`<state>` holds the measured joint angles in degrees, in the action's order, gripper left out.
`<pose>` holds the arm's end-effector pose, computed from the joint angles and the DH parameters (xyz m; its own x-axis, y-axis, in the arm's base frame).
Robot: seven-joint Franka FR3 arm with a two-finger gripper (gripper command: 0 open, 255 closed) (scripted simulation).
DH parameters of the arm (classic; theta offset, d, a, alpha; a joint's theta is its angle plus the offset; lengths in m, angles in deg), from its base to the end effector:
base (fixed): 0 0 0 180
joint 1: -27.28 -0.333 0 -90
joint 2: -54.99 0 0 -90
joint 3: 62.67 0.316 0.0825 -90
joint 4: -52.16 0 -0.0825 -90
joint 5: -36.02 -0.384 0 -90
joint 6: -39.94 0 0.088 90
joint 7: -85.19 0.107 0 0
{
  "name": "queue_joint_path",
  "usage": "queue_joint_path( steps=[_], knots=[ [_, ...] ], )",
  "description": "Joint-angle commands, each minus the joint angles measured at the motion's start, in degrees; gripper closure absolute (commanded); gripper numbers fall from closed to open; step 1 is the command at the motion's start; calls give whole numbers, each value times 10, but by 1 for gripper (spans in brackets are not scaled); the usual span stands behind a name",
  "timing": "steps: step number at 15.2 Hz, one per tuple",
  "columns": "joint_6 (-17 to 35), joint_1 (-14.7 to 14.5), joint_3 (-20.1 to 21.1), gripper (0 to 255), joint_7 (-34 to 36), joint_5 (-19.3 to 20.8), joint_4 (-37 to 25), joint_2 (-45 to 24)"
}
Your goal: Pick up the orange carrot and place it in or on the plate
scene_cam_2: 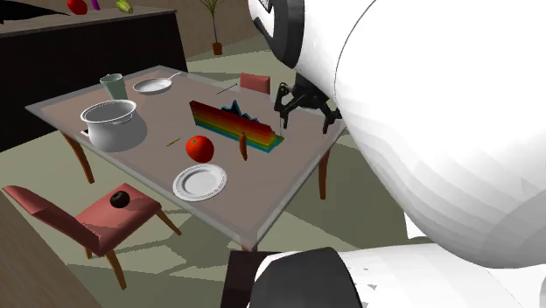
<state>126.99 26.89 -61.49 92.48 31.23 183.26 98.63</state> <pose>0.3085 0.0200 0.6106 0.9948 -0.1009 -0.0159 -0.1017 -0.9925 -0.0678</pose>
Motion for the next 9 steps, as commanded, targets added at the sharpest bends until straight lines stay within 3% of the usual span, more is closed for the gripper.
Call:
queue_joint_path(
  steps=[1,9],
  knots=[
    [0,0,0,0,0,0,0,0],
    [88,-1,80,0,111,-21,-47,-143]
  ],
)
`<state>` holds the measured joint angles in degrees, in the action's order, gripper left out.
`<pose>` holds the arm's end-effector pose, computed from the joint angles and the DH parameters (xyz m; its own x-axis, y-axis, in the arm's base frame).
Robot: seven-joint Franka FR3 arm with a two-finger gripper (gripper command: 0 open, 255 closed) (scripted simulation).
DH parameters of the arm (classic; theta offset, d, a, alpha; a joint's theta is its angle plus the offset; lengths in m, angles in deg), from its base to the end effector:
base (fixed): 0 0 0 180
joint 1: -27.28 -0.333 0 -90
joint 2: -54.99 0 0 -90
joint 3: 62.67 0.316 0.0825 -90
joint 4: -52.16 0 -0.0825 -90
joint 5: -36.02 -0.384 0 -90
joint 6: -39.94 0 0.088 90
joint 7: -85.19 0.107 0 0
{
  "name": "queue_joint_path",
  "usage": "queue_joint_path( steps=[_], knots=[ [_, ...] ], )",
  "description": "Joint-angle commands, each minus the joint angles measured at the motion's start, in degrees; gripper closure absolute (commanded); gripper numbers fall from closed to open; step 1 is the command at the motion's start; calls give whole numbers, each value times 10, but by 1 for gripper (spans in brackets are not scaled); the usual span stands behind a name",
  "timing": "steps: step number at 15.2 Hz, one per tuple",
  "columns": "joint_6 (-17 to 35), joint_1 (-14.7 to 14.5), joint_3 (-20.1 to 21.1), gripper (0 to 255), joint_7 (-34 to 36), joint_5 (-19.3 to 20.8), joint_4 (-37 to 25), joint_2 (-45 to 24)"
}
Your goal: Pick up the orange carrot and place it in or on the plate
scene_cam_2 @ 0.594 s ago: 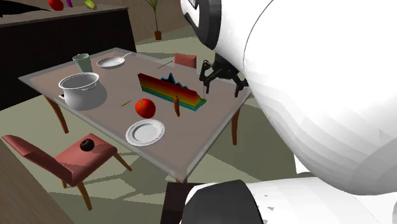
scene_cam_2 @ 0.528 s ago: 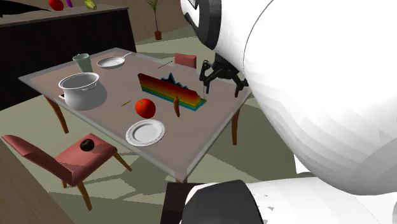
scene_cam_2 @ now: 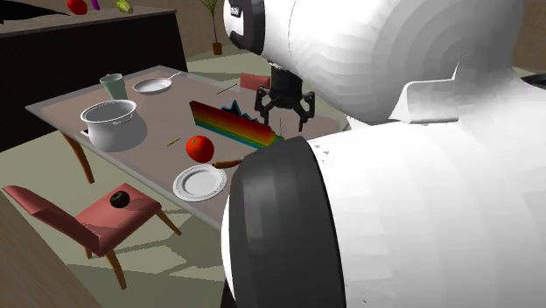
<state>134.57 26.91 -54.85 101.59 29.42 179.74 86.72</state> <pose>0.3748 0.0754 0.5769 0.9842 -0.1735 -0.0364 -0.1748 -0.9840 -0.0340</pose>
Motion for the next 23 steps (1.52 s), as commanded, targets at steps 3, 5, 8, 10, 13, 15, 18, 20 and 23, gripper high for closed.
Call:
queue_joint_path(
  steps=[3,5,8,10,13,15,18,20,23],
  knots=[
    [38,0,40,0,62,0,-43,-86],
    [53,1,56,0,91,6,-68,-129],
    [71,1,78,0,136,20,-111,-197],
    [79,0,90,0,166,33,-144,-244],
    [86,-6,103,0,211,57,-200,-317],
    [86,-13,109,0,240,75,-243,-368],
    [79,-27,111,0,281,103,-314,-445],
    [70,-40,110,0,305,120,-369,-498],
    [47,-62,103,0,335,143,-463,-581]
  ],
)
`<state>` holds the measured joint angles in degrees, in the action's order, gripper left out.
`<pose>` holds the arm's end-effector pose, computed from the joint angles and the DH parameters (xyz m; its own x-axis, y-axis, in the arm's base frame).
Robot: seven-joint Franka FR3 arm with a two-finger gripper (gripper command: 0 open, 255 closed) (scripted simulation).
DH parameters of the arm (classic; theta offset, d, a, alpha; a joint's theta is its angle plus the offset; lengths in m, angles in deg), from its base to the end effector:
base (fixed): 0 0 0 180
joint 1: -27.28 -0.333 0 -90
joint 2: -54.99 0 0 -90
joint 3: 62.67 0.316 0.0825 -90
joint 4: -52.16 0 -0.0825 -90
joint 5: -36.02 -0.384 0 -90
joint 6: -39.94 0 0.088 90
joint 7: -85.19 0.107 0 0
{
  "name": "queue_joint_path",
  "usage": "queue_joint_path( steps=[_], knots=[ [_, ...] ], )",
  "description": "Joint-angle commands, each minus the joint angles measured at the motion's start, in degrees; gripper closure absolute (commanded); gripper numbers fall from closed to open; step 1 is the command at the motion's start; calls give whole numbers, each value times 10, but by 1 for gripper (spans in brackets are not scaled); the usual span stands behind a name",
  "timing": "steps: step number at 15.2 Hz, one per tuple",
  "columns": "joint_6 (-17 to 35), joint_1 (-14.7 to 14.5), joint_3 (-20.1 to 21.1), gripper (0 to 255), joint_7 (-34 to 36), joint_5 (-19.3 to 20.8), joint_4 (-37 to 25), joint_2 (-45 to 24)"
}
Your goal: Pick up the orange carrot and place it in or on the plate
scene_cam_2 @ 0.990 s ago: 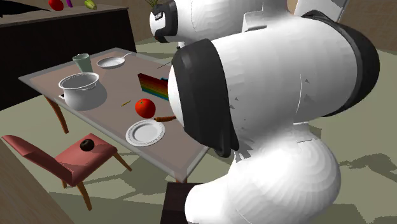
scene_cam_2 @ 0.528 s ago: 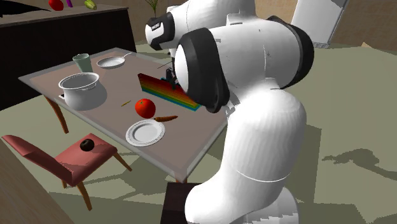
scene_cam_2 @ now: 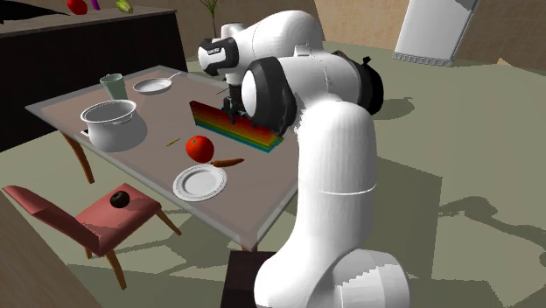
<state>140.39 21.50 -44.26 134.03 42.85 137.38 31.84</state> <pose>0.6189 0.2339 0.4411 0.9090 -0.4081 -0.0849 -0.4019 -0.9121 0.0810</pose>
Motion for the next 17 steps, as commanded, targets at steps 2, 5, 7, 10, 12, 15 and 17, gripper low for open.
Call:
queue_joint_path(
  steps=[2,5,7,10,12,15,17],
  knots=[
    [-32,-25,-9,0,27,23,-114,-92],
    [-18,-26,-11,0,28,23,-103,-95],
    [-3,-24,-11,0,29,24,-86,-95],
    [25,-21,-12,0,31,25,-59,-95],
    [25,-21,-12,0,31,25,-59,-95],
    [25,-21,-12,0,31,25,-59,-95],
    [25,-21,-12,0,31,25,-59,-95]
  ],
)
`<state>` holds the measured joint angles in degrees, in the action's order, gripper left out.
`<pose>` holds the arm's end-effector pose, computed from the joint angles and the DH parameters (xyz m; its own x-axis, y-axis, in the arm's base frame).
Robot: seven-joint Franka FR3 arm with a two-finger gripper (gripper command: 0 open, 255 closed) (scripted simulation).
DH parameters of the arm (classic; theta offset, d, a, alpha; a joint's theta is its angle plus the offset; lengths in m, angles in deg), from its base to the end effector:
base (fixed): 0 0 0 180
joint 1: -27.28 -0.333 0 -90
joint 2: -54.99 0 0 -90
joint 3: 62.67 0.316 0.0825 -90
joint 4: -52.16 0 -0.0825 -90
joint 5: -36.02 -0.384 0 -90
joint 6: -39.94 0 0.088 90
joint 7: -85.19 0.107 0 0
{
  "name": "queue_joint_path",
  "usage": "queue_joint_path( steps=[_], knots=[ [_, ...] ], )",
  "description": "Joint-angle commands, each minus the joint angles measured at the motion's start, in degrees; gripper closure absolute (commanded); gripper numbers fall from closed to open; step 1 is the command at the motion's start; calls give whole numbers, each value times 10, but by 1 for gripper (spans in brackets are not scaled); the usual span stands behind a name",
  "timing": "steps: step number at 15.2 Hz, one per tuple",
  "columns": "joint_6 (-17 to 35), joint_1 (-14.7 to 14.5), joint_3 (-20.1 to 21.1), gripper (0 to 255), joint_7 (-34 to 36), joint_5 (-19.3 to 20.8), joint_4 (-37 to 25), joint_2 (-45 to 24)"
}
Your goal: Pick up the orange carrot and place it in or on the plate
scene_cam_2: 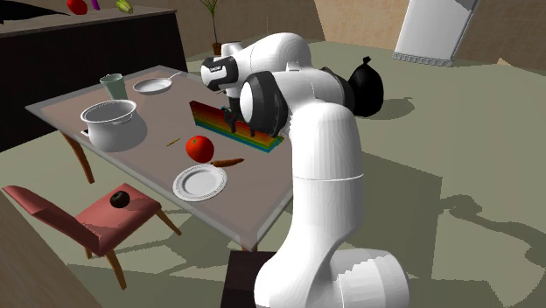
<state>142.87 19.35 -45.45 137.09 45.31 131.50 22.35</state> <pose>0.6514 0.2473 0.3804 0.8932 -0.4410 -0.0883 -0.4327 -0.8961 0.0986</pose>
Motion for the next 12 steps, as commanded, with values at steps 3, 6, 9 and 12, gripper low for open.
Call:
queue_joint_path(
  steps=[3,6,9,12],
  knots=[
    [0,0,0,255,0,0,0,0],
    [0,0,0,255,0,0,0,0],
    [0,0,0,255,0,0,0,0],
    [0,0,0,0,0,0,0,0]
  ],
)
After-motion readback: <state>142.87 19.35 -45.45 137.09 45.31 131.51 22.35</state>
